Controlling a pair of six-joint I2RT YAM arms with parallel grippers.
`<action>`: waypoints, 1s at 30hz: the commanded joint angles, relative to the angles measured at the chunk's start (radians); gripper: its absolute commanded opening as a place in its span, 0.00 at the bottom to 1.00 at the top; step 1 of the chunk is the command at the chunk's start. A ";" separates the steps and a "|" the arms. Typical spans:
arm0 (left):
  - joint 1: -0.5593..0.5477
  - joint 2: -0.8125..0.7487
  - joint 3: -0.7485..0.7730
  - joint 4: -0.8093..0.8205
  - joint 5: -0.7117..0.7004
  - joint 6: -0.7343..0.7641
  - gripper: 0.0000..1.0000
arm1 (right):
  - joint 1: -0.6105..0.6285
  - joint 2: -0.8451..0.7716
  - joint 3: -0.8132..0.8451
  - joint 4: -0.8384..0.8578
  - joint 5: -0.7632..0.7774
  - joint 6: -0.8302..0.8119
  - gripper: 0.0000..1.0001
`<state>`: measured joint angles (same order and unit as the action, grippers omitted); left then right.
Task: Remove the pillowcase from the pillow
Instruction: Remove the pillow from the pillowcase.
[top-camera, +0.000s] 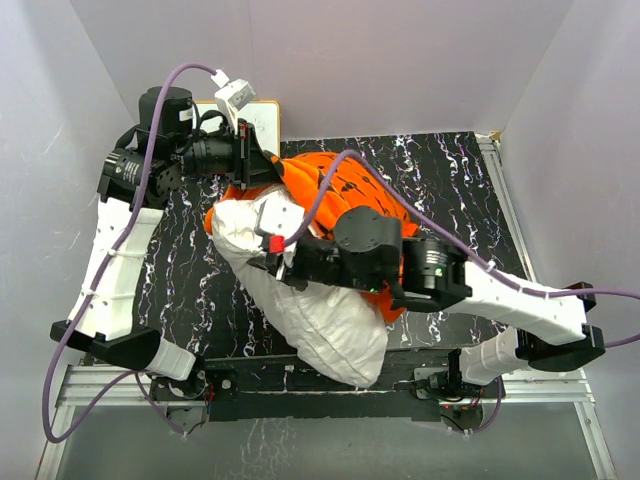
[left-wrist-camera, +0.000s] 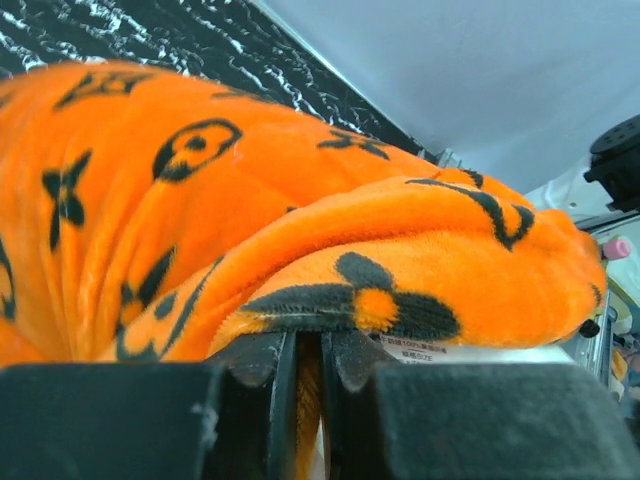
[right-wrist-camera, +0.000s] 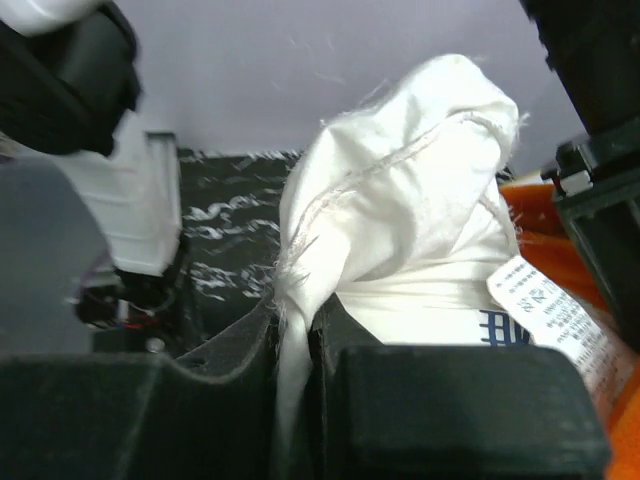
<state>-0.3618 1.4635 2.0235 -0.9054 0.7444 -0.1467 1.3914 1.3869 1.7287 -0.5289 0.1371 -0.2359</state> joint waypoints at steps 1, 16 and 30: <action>0.002 0.015 0.050 0.221 -0.034 -0.043 0.00 | 0.047 -0.032 0.128 0.164 -0.489 0.173 0.08; 0.002 -0.089 -0.495 0.374 -0.308 0.146 0.00 | 0.047 -0.182 0.183 0.476 -0.320 0.073 0.08; 0.008 -0.159 -0.515 0.297 -0.153 0.158 0.00 | 0.047 -0.091 0.039 0.089 -0.098 0.005 0.60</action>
<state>-0.3542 1.3373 1.4403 -0.6491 0.5587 0.0174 1.4372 1.2697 1.8641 -0.2283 0.0425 -0.2352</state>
